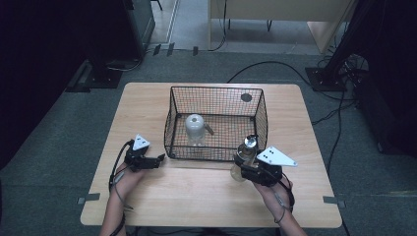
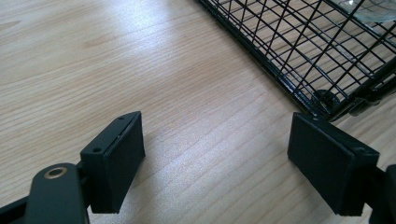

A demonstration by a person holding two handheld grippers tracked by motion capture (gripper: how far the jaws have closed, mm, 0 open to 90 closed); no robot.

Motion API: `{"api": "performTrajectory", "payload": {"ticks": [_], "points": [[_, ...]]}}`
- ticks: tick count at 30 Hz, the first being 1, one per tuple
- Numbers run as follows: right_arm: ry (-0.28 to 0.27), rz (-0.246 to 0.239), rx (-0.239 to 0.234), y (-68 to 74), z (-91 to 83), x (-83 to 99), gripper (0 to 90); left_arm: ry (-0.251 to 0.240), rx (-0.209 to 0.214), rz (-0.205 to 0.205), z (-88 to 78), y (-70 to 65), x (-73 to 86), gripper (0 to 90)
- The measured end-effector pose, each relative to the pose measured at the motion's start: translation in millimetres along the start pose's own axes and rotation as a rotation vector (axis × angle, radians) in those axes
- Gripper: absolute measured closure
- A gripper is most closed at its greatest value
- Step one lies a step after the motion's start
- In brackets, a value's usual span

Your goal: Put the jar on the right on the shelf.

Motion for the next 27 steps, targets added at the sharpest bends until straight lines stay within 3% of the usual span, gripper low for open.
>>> {"api": "performTrajectory", "payload": {"ticks": [13, 27], "points": [[0.025, -0.013, -0.016, 2.9, -1.5, -6.1, 35.3, 0.000, 0.001, -0.001, 0.0, 0.1, 0.0, 18.8], [0.031, -0.030, -0.039, 4.3, -7.0, -26.6, 35.3, 0.000, -0.001, 0.001, 0.0, -0.1, 0.0, 18.8]]}}
Point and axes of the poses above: each handheld gripper's, and its own axes: z roughly forward along the jaws, x roughly out of its underside, y roughly to its left, the point moved 2 cm from there along z, roughly forward along the jaws, and after that the axes turned 14 degrees about -z, right-handed, at the moved point
